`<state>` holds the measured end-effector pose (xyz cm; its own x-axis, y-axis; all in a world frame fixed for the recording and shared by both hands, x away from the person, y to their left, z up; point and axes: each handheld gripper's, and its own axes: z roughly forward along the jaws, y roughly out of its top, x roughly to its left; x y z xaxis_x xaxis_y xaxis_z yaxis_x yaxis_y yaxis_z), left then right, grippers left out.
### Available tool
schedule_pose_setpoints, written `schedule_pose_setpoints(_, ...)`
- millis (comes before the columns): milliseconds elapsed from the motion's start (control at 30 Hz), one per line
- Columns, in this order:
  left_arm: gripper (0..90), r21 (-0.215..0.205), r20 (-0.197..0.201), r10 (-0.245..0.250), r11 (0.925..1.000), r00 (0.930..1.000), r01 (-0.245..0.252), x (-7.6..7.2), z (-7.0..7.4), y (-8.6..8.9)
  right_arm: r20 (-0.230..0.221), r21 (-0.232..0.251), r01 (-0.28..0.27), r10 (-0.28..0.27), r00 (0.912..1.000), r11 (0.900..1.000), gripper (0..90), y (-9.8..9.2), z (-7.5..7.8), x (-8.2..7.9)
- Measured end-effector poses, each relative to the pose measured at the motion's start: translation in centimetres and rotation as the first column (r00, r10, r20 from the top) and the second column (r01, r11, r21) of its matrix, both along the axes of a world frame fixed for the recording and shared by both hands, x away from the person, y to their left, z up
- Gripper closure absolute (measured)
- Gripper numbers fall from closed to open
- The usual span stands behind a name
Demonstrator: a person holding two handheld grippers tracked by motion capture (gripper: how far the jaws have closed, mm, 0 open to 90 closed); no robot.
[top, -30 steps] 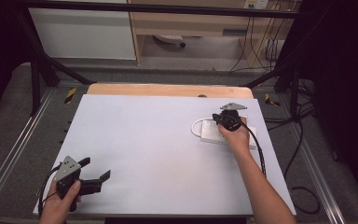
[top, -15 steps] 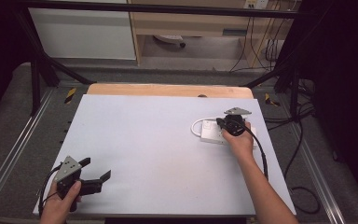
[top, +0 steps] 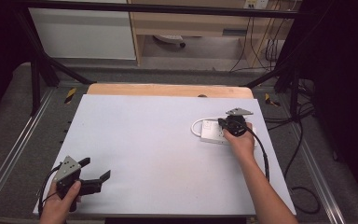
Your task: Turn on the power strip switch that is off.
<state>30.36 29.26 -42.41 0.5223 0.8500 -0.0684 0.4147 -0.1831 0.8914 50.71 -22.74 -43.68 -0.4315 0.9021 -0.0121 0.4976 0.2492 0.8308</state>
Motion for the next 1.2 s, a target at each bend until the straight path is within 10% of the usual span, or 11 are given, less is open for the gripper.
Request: schedule_pose_setpoints(1200, 5.7, 0.002, -0.009, -0.013, 0.9999, 0.9999, 0.013, 0.04, -0.09, -0.14, 0.001, 0.016, 0.011, -0.011, 0.9999, 1.0, 90.0, -0.29, -0.57, -0.26)
